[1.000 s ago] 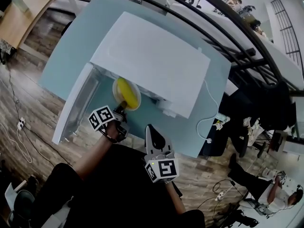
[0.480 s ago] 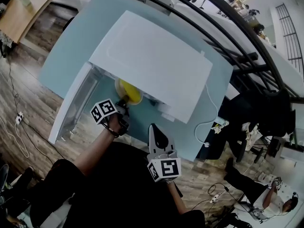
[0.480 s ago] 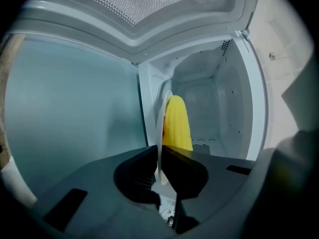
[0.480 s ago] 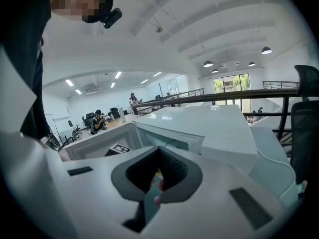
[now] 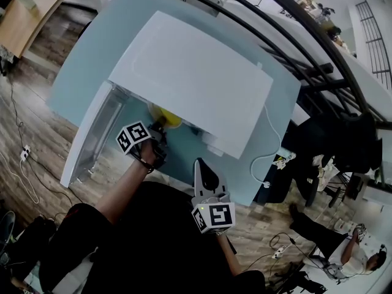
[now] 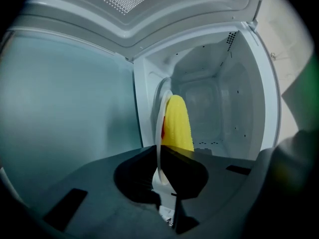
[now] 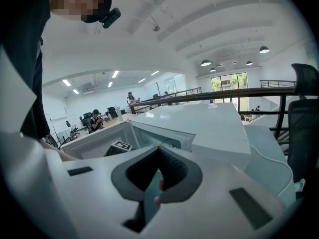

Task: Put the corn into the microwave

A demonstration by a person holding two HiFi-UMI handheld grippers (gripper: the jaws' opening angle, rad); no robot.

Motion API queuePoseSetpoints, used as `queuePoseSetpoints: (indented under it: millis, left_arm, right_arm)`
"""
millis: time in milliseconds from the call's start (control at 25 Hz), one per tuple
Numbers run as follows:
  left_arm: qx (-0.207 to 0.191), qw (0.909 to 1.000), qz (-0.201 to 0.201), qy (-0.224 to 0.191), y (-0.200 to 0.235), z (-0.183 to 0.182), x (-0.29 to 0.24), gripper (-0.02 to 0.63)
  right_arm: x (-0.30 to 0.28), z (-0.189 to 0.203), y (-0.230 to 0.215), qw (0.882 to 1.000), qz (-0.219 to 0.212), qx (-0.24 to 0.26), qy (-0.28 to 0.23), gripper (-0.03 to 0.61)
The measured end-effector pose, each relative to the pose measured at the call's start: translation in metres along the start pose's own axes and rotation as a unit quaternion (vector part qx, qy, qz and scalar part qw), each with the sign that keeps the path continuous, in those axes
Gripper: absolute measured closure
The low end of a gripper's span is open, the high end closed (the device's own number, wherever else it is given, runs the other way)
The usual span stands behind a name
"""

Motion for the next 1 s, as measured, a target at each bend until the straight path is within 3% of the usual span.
queuePoseSetpoints:
  millis: [1000]
  left_arm:
    - [-0.067,0.9975,-0.018,0.014,-0.014,-0.006,-0.028,0.589]
  right_arm:
    - [-0.006,0.003,-0.013,1.0,0.009,-0.011,0.006,0.569]
Point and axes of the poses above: the fingertips, and each gripper's own axes: x backward along the fingers, y to its left, z out of its underside, the point moved 4 cm from there along x, backward along the fingers, and after that the axes turned 3 degrees about y, right-handed, at the moved point
